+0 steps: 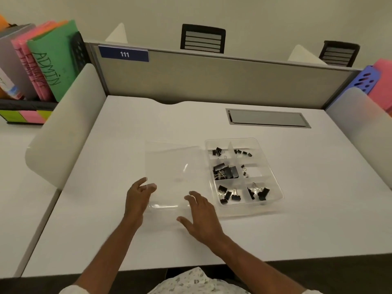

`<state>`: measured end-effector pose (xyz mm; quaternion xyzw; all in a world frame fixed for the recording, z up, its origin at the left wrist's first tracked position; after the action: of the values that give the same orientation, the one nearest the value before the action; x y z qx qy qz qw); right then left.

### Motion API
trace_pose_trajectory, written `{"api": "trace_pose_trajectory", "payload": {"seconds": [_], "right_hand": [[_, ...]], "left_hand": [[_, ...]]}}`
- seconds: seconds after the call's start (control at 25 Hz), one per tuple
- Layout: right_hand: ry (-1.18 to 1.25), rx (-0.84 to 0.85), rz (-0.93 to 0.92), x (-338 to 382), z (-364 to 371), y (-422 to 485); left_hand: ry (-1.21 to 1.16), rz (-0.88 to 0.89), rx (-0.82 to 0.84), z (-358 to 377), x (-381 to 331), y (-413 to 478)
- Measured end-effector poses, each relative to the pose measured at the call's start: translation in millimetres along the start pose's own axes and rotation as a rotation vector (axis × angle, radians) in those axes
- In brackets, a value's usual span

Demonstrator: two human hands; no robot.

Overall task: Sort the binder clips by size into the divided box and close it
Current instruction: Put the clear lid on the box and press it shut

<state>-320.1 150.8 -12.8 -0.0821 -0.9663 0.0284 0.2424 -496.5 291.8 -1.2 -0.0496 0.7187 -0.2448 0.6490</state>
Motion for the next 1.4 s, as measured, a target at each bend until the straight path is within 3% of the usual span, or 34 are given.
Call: {"api": "trace_pose_trajectory", "payload": {"seconds": [0.16,0.28,0.4,0.48,0.64,0.72,0.84,0.92,1.2,1.4], "right_hand": [[0.116,-0.183,0.023,28,-38,4],[0.359,-0.456,0.057,22,-82,2],[0.87,-0.699,0.166,-23,-118,-9],[1.164,-0.7,0.249,-61,-123,-23],[1.396,-0.629,0.421,-129,-111,-62],[1.311,-0.528,0.519,-157,-107,-78],[1.005,-0.251,0.648,-190,-105,-100],[0.887,-0.183,0.668,-205,-109,-115],[0.6,-0.518,0.413,-258,-152,-110],[0.624,-0.459,0.328,-271,-146,-74]], "left_hand": [[-0.141,0.133,0.22,49,-58,-30],[-0.084,0.29,0.432,98,-89,-48],[0.312,0.374,0.49,148,-63,-57],[0.628,0.339,0.504,176,-22,-61],[0.943,0.418,0.467,215,23,-57],[0.993,0.481,0.476,229,26,-54],[1.057,0.555,0.484,244,21,-46],[1.141,0.577,0.486,252,20,-39],[0.912,0.496,0.403,256,13,-29],[0.852,0.426,0.357,253,14,-33]]}}
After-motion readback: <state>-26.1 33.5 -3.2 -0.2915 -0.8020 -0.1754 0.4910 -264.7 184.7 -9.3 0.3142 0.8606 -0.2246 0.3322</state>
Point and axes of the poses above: each hand's wrist, its own y-axis towards the middle knuckle, its own z-axis out of the palm, x = y × z, the point moved 5 cm from there along y, towards the middle knuckle, and after that the axes turned 8 degrees about x, right-handed, at the moved point
